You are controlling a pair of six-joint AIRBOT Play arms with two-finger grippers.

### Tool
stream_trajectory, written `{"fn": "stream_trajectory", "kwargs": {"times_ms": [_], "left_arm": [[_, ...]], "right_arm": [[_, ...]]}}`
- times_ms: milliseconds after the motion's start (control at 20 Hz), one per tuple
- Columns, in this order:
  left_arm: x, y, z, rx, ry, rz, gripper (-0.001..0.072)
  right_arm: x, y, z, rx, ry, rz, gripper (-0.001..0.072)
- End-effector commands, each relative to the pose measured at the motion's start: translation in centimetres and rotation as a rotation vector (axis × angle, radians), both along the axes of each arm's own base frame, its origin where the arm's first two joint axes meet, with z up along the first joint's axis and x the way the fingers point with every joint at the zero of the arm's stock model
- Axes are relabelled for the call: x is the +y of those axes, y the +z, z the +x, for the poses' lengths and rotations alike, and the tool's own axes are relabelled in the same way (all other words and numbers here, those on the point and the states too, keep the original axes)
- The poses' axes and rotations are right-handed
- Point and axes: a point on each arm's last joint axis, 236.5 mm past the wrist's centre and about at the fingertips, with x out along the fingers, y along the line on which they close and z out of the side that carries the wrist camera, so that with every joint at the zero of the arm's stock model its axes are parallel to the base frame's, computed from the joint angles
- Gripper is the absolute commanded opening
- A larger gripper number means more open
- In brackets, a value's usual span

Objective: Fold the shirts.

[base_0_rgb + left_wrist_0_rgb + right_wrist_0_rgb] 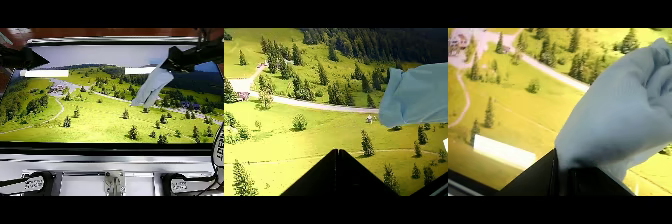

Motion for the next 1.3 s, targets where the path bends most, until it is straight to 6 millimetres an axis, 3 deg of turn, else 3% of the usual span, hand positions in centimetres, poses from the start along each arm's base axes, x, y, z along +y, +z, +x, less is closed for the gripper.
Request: {"fn": "stream_trajectory", "kwargs": {"times_ms": [0,150,350,500,600,700,800,850,1000,1100,1250], "left_arm": [[-0.7,-0.3,-0.6,0.02,-0.028,0.001,0.004],[-0.8,-0.3,-0.6,0.02,-0.029,0.002,0.004],[-0.8,-0.3,-0.6,0.021,-0.029,0.002,0.0039],[-0.8,-0.3,-0.6,0.021,-0.029,0.001,0.004],[-0.8,-0.3,-0.7,0.024,-0.031,0.002,0.004],[-0.9,-0.5,-0.9,0.048,-0.024,-0.01,0.004],[-0.9,-0.6,-1.2,0.071,-0.019,-0.021,0.004],[-1.0,-0.7,-1.4,0.087,-0.02,-0.025,0.004],[-1.1,-0.9,-1.8,0.102,-0.031,-0.024,0.004],[-1.1,-0.9,-1.9,0.104,-0.033,-0.024,0.004],[-1.1,-0.9,-1.8,0.105,-0.033,-0.024,0.004]], "right_arm": [[-6.0,-0.8,0.8,0.008,-0.103,-0.024,0.0067],[-8.1,0.0,3.7,-0.079,-0.192,0.046,0.0067],[-9.0,3.1,7.9,-0.248,-0.28,0.223,0.0067],[-10.3,4.8,8.8,-0.375,-0.243,0.218,0.0067],[-13.3,3.7,8.3,-0.393,-0.237,0.122,0.0067],[-18.0,0.2,6.7,-0.3,-0.271,-0.029,0.0067],[-22.8,-5.0,3.9,-0.116,-0.311,-0.163,0.0067],[-25.1,-7.7,2.2,-0.015,-0.334,-0.187,0.0067],[-29.4,-13.7,-2.5,0.214,-0.372,-0.123,0.0067],[-32.4,-16.2,-6.3,0.353,-0.433,-0.11,0.0067],[-37.1,-17.3,-12.5,0.507,-0.551,-0.152,0.0067]]}}
